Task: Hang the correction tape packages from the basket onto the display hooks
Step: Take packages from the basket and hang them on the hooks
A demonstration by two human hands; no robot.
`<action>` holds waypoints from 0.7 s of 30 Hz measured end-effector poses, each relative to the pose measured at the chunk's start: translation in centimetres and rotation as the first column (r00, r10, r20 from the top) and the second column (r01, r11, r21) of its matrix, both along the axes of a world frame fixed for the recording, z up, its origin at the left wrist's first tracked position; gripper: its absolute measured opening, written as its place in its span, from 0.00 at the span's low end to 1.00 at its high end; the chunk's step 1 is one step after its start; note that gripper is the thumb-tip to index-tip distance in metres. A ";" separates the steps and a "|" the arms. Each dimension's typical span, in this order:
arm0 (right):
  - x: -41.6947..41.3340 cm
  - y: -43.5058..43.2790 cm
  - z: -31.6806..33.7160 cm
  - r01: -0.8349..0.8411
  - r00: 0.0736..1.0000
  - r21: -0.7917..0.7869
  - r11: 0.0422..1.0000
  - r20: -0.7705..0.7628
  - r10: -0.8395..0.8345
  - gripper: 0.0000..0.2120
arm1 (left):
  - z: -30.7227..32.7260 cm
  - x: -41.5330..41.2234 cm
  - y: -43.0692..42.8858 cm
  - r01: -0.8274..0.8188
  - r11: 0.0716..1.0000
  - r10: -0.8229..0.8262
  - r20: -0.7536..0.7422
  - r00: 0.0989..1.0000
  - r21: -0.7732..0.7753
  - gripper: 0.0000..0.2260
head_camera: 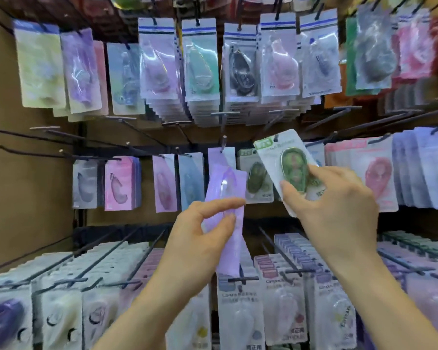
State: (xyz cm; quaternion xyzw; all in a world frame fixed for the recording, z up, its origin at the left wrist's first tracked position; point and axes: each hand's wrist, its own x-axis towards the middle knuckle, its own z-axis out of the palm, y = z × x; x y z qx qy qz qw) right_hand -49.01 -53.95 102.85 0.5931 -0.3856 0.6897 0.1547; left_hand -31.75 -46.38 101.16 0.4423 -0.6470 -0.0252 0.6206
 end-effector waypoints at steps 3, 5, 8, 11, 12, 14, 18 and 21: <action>1.0 0.2 0.3 0.066 0.996 0.110 0.992 -0.062 -0.059 0.24 | 0.2 1.1 0.3 0.019 1.000 -0.019 0.024 1.000 0.024 0.21; 1.6 0.0 1.1 0.135 0.987 0.193 0.972 -0.116 -0.114 0.26 | 0.0 1.8 0.4 0.049 0.997 -0.052 0.048 0.997 0.063 0.24; 2.8 -1.2 2.1 0.249 0.955 0.321 0.914 -0.240 -0.176 0.29 | 0.0 2.9 0.7 0.080 0.992 -0.084 0.038 0.996 0.096 0.25; 4.3 -3.2 2.5 0.216 0.954 0.412 0.885 -0.280 -0.102 0.29 | 0.1 3.7 1.0 0.048 0.997 -0.050 0.020 0.999 0.067 0.26; 4.7 -3.8 2.6 0.209 0.955 0.430 0.878 -0.281 -0.090 0.30 | 0.3 3.9 1.1 0.031 0.998 -0.032 0.011 0.999 0.061 0.25; 5.5 -5.1 3.1 0.237 0.947 0.464 0.854 -0.306 -0.097 0.30 | 0.3 4.3 1.0 0.024 0.998 -0.024 -0.007 1.000 0.061 0.25; 6.8 -7.6 4.6 0.231 0.953 0.593 0.772 -0.299 -0.055 0.33 | 0.1 5.1 0.8 0.124 0.985 -0.128 0.024 0.992 0.121 0.27; 7.2 -9.1 5.1 0.243 0.946 0.590 0.770 -0.318 -0.055 0.36 | 0.1 5.5 0.8 0.220 0.965 -0.221 -0.009 0.975 0.141 0.33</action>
